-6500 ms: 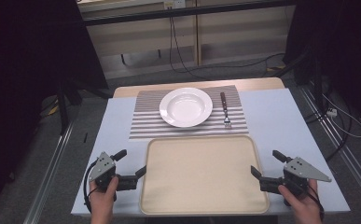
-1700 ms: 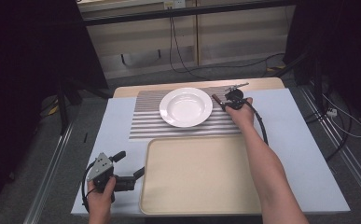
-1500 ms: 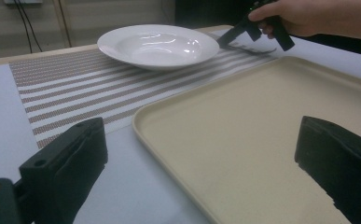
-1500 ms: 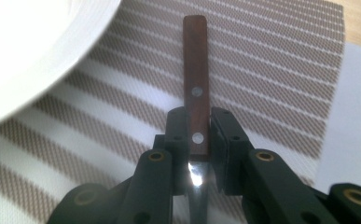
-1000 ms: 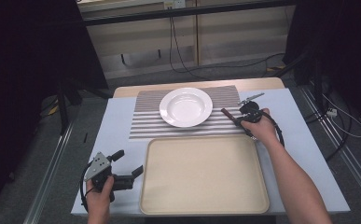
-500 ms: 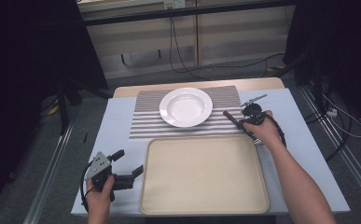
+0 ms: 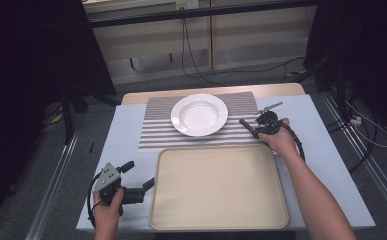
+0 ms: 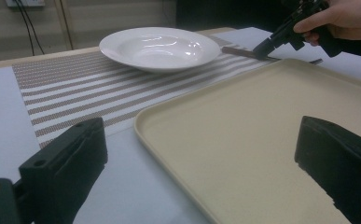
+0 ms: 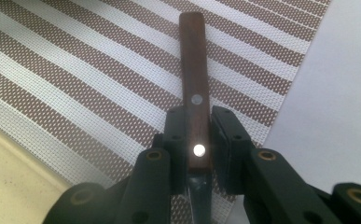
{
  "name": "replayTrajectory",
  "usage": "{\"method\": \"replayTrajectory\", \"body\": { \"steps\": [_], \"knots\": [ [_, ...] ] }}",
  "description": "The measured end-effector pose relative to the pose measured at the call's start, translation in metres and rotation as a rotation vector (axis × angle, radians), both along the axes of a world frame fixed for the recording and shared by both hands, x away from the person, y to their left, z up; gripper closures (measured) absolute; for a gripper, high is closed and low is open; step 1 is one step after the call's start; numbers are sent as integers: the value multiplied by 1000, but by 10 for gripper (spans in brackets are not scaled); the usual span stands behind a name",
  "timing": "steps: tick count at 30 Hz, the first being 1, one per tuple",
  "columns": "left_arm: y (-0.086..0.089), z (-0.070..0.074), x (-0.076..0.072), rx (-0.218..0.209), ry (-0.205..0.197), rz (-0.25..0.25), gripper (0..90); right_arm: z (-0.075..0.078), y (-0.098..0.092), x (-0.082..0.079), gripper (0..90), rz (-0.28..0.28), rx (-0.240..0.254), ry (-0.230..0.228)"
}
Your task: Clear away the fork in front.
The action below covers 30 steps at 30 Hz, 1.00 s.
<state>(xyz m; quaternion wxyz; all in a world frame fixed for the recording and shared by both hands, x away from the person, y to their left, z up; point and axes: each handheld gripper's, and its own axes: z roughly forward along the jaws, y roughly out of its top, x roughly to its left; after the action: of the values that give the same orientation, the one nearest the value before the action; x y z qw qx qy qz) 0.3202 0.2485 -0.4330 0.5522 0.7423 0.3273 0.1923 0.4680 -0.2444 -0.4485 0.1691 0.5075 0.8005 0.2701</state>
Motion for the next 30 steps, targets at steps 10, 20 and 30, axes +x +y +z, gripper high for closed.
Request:
{"method": "replayTrajectory", "body": {
  "steps": [10,20,30],
  "knots": [
    [0,0,0,1,-1,-5,26,-1,-4,2,765,-17,42,22],
    [0,1,-1,1,0,-3,26,6,11,11,766,-15,-82,83],
    [1,0,-3,5,4,-1,26,6,17,13,772,-34,-113,105]
  ]
}}
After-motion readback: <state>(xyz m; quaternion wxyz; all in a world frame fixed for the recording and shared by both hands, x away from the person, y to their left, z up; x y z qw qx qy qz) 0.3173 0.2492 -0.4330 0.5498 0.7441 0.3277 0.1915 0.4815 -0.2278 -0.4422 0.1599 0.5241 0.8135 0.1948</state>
